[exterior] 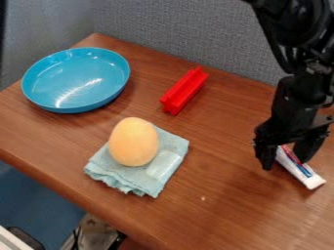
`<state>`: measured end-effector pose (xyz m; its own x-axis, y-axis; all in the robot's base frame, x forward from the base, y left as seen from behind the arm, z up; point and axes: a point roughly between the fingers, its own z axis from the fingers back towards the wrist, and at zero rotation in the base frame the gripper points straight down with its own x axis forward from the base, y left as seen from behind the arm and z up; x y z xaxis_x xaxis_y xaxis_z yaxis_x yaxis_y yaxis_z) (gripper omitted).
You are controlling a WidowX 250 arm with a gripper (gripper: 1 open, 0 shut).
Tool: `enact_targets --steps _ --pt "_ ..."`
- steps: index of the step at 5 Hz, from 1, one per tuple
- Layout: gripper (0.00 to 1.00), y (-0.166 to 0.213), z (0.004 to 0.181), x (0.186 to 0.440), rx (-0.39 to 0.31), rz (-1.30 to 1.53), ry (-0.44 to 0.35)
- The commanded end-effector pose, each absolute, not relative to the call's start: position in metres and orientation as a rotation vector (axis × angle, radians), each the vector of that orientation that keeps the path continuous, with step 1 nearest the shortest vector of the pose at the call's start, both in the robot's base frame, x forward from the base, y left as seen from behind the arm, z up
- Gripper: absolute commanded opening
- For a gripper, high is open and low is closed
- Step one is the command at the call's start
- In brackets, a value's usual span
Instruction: Put the toothpaste on the blue plate
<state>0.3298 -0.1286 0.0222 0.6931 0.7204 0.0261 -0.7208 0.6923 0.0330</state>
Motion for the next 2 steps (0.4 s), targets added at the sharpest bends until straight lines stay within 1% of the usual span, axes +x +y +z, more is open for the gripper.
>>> enact_targets --steps 1,2 --pt "1.00 -0.1371 0.0287 0.3381 0.030 0.794 -0.051" --pt "0.00 -0.1374 0.0261 0.3405 0.040 0.800 -0.060"
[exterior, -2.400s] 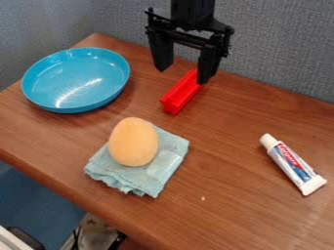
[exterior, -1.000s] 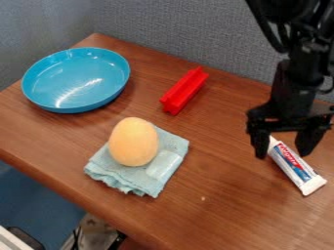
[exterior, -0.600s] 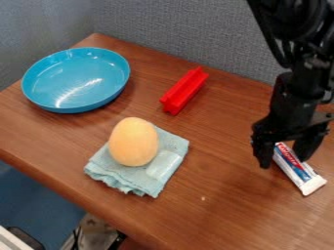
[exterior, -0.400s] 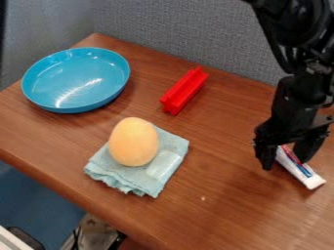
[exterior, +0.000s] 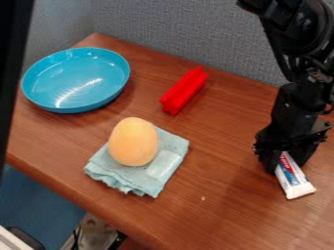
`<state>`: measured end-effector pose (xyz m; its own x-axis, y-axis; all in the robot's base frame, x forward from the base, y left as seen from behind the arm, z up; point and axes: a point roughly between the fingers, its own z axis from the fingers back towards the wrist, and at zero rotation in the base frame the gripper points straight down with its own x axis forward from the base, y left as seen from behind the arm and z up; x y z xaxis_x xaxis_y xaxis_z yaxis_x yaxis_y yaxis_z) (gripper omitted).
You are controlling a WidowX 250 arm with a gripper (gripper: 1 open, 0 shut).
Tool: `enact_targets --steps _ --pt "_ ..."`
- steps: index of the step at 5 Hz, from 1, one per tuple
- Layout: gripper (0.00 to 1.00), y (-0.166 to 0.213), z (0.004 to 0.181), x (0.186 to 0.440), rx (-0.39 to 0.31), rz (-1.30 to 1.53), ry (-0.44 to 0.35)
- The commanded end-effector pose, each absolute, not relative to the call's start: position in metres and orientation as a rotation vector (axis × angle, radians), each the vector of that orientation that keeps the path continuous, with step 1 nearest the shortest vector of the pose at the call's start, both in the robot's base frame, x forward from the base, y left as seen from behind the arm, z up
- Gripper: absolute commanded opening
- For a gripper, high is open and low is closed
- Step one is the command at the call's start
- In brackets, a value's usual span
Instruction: Put the toothpaste on the blue plate
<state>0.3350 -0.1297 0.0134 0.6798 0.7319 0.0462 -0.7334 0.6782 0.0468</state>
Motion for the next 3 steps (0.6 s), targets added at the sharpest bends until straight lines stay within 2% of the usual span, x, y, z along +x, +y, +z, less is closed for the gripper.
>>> enact_targets --steps 1,3 --pt "0.00 -0.1378 0.0248 0.3416 0.048 0.812 -0.066" --pt "0.00 -0.1364 0.0247 0.3425 0.062 0.836 -0.079"
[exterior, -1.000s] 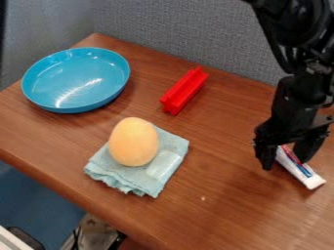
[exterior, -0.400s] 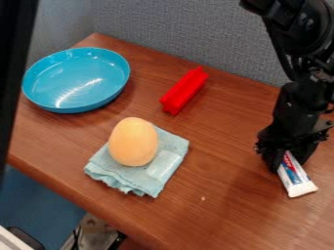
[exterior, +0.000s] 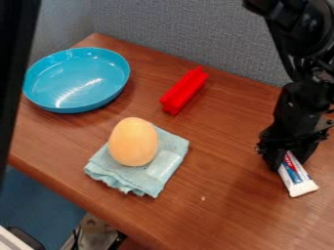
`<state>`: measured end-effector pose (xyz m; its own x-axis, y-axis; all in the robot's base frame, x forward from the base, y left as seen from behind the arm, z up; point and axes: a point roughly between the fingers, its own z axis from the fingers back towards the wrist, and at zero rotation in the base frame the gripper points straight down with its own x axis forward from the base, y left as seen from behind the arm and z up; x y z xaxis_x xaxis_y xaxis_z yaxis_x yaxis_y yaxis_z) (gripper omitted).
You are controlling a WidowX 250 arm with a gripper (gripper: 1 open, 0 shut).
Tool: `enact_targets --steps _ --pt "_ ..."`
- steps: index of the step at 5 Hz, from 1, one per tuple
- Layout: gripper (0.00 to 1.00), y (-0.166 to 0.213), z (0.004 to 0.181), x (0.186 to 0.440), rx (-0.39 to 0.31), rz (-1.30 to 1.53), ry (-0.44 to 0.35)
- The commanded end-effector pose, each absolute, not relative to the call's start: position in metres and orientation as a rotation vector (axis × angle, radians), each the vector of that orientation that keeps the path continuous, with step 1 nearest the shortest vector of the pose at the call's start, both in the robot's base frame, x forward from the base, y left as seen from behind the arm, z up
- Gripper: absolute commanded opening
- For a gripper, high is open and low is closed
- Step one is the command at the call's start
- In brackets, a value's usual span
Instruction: Put the toothpaste on the blue plate
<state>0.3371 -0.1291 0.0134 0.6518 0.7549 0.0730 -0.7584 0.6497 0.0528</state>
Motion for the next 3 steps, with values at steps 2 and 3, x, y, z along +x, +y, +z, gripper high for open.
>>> enact_targets --steps 2,3 --pt "0.00 -0.1347 0.0236 0.3433 0.079 0.854 -0.095" --pt "0.00 -0.1337 0.0227 0.3436 0.087 0.862 -0.103"
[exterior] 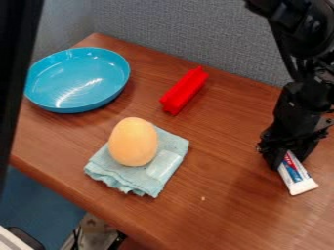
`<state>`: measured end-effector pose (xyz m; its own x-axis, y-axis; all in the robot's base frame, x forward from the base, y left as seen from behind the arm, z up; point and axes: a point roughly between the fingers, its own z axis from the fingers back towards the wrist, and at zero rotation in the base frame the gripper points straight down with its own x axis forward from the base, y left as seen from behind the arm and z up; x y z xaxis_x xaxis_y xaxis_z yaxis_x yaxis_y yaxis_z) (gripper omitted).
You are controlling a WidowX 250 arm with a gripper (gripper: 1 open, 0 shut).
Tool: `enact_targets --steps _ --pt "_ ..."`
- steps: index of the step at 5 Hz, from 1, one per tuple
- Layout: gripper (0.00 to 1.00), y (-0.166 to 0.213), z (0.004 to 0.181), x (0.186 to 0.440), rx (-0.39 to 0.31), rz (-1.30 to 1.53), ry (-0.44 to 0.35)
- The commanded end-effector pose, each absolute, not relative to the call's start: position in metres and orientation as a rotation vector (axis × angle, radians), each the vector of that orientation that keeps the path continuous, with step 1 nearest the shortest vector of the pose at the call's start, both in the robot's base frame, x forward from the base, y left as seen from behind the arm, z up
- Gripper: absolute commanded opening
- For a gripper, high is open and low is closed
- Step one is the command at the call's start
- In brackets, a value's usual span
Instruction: Put the toothpaste on the blue plate
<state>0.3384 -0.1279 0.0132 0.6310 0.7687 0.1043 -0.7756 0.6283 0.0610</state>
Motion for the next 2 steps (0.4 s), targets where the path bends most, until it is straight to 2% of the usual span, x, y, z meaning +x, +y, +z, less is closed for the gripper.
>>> enact_targets --steps 1,2 --pt "0.00 -0.1327 0.0216 0.3438 0.096 0.869 -0.111" --pt "1.00 -0.1315 0.0202 0.3438 0.104 0.874 -0.118"
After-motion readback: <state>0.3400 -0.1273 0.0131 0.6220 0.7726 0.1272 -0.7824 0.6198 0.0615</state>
